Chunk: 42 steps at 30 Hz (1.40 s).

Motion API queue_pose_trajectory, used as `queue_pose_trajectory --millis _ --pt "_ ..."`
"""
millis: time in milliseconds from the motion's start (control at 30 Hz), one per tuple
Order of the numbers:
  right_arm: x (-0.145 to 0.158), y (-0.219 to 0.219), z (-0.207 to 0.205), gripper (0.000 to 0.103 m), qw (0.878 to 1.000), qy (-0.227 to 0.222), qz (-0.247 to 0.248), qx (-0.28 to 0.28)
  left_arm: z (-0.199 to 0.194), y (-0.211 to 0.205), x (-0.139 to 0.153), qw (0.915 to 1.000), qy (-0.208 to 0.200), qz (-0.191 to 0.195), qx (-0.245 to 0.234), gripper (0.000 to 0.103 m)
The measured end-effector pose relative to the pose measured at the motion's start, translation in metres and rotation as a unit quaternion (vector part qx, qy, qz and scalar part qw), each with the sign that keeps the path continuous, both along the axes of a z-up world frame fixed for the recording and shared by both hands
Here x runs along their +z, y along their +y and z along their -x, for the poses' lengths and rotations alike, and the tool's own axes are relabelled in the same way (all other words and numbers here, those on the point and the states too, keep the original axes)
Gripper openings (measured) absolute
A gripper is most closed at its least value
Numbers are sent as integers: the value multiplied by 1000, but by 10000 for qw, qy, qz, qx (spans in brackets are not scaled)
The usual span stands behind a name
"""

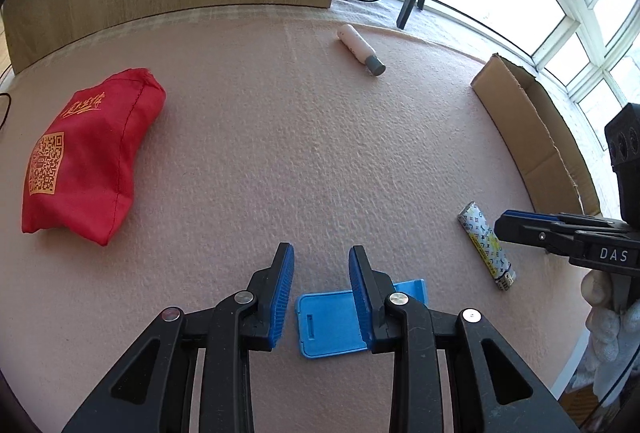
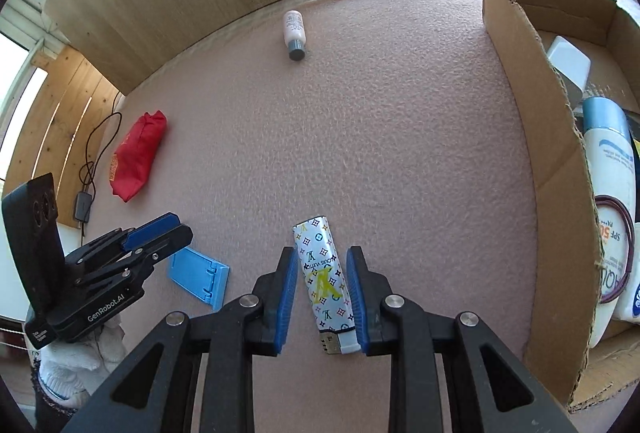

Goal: Organize objects
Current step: 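Lift the blue stand with the left gripper while the right gripper lifts the lighter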

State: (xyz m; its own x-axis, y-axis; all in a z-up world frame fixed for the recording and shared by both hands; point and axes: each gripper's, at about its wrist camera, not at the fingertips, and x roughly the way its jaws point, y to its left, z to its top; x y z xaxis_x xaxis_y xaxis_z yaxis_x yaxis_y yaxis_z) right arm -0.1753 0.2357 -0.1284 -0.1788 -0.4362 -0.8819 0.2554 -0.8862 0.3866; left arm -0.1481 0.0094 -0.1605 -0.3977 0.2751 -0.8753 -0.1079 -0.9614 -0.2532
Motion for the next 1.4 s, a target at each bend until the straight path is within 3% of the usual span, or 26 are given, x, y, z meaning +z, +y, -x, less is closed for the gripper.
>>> queue_pose_trajectory --millis 100,267,567,867,1167,1267,1400 --pt "7 0 -3 23 10000 60 56 -7 4 -4 -3 9999 -68 -70 -31 30" --pt "13 3 -12 23 9999 116 66 15 -3 1 -3 9994 -93 140 -298 30" --pt "6 4 -17 24 9999 40 137 -24 -43 8 -3 9975 -110 163 -681 30" --pt "5 2 -20 24 9999 6 107 -3 -32 9 8 9983 90 -5 -570 30" --pt "7 6 -24 24 9999 18 109 -45 -24 18 -3 9963 -278 -315 -744 31" --pt "6 9 -23 24 9999 -6 119 -76 -35 23 -2 9951 -334 -285 -887 31" --pt "4 9 -22 24 9998 -73 164 -82 -52 38 -2 9937 -331 -144 -1058 39"
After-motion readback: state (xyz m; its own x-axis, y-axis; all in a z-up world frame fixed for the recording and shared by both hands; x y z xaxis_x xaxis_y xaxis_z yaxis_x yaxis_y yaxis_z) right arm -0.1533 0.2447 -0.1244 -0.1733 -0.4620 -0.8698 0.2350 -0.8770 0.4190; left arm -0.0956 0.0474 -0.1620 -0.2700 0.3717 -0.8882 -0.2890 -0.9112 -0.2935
